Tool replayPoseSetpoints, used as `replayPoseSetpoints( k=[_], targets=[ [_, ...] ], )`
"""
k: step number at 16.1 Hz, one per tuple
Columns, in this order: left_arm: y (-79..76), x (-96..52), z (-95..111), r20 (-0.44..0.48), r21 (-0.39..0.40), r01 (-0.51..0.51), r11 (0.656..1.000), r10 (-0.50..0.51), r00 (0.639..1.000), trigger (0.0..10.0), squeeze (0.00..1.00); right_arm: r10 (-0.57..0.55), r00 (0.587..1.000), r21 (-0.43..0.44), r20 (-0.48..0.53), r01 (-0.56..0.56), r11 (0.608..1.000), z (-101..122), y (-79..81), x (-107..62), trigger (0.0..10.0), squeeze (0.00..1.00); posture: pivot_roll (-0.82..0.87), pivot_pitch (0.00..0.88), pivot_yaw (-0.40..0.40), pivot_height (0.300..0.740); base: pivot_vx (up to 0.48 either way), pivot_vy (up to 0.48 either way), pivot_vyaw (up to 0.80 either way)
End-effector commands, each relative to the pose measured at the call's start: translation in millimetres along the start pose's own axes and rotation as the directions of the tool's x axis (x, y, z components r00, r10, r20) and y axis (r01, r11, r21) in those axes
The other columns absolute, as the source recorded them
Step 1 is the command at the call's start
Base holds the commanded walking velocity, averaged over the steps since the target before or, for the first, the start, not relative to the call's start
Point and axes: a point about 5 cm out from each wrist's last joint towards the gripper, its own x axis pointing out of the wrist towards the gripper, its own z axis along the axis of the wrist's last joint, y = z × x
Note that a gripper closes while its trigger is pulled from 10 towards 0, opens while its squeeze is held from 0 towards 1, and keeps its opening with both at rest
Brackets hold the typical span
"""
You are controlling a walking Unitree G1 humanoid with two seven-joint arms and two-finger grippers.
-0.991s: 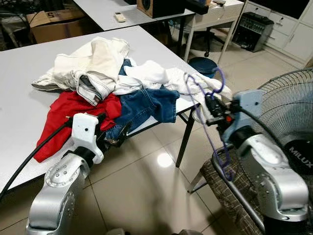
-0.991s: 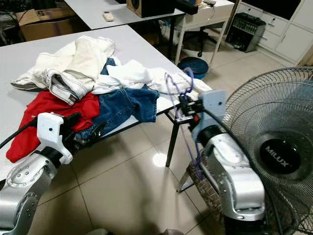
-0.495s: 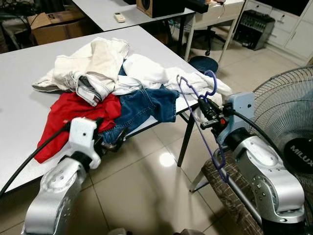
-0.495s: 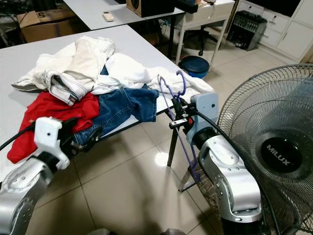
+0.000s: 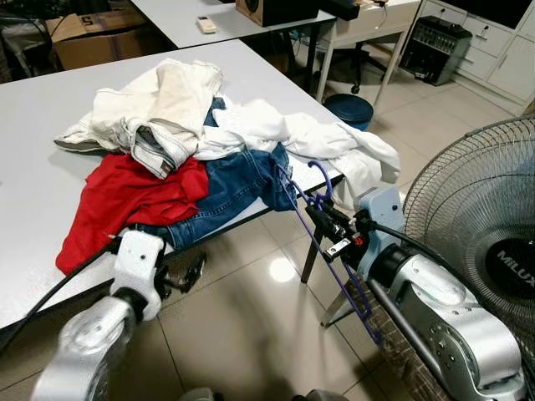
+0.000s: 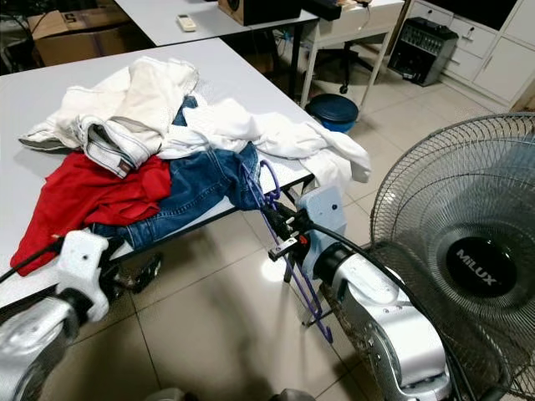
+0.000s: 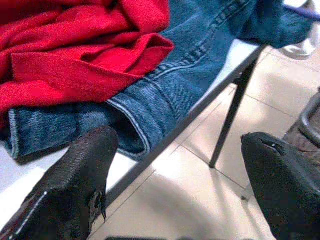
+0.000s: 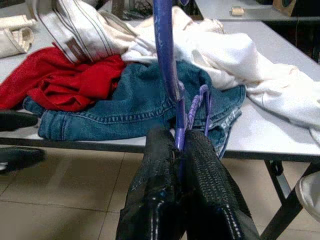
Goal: Hang hanger
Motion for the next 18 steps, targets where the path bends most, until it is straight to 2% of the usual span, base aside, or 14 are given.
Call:
replayPoseSetpoints(
  k=[1,2,3,4,6,7,10,14,15,18],
  targets=[
    [3.0,5.0,1.1,0.028,-0.020,-0.013,1.000,0.014,0.999,10.0,0.00,0.034,0.999,-0.018,0.004,-0.034,0.999,2.1,4.1,-2.9,10.0,0.00,-0.12,0.049,-0.009,0.740,0.000,0.000,0.00],
    [2.7,7.2,2.6,0.044,-0.040,-0.007,0.999,0.009,0.999,10.0,0.00,0.041,0.999,-0.025,0.003,-0.041,0.999,2.3,4.9,-3.3,10.0,0.00,-0.12,0.049,-0.009,0.740,0.000,0.000,0.00],
    [3.0,13.3,6.7,0.088,-0.069,-0.014,0.997,0.020,0.996,8.5,0.00,0.054,0.999,-0.036,0.006,-0.054,0.998,2.7,6.5,-4.7,10.0,0.00,-0.12,0.043,-0.004,0.740,0.000,0.000,0.00],
    [4.7,17.9,7.3,0.096,-0.082,-0.030,0.996,0.038,0.995,6.1,0.00,0.058,0.998,-0.041,0.008,-0.058,0.997,2.9,7.0,-5.8,10.0,0.00,-0.12,0.043,-0.003,0.740,0.000,0.000,0.00],
    [10.5,22.2,0.9,0.054,-0.026,-0.086,0.996,0.088,0.995,1.1,0.00,0.060,0.998,-0.048,0.013,-0.059,0.997,3.4,8.4,-6.4,10.0,0.00,-0.13,0.042,0.005,0.740,0.000,0.000,0.00],
    [11.4,22.6,-0.8,0.048,-0.027,-0.092,0.995,0.093,0.995,0.0,0.00,0.070,0.997,-0.053,0.016,-0.069,0.996,4.1,9.4,-6.9,10.0,0.00,-0.13,0.042,0.004,0.740,0.000,0.000,0.00],
    [11.4,24.2,-4.2,0.051,-0.023,-0.086,0.996,0.088,0.995,0.0,0.00,0.040,0.999,-0.068,0.015,-0.039,0.997,2.8,2.7,-11.1,10.0,0.00,-0.13,0.040,0.001,0.740,0.000,0.000,0.00],
    [2.9,29.2,-0.2,0.098,-0.053,-0.032,0.998,0.037,0.994,0.0,0.00,-0.091,0.995,-0.086,0.033,0.093,0.992,4.0,-17.2,-15.6,10.0,0.00,-0.13,0.037,-0.001,0.740,0.000,0.000,0.00],
    [-2.1,31.7,0.1,0.111,-0.068,-0.004,0.998,0.012,0.994,0.0,0.00,-0.103,0.994,-0.089,0.034,0.105,0.990,4.3,-21.5,-19.5,10.0,0.00,-0.15,0.025,-0.006,0.740,0.000,0.000,0.00],
    [-2.7,34.9,-2.1,0.113,-0.079,-0.010,0.997,0.019,0.993,0.0,0.00,-0.065,0.997,-0.104,0.049,0.069,0.992,8.8,-18.5,-26.2,10.0,0.00,-0.17,0.017,-0.011,0.740,0.000,0.000,0.00]
  ],
)
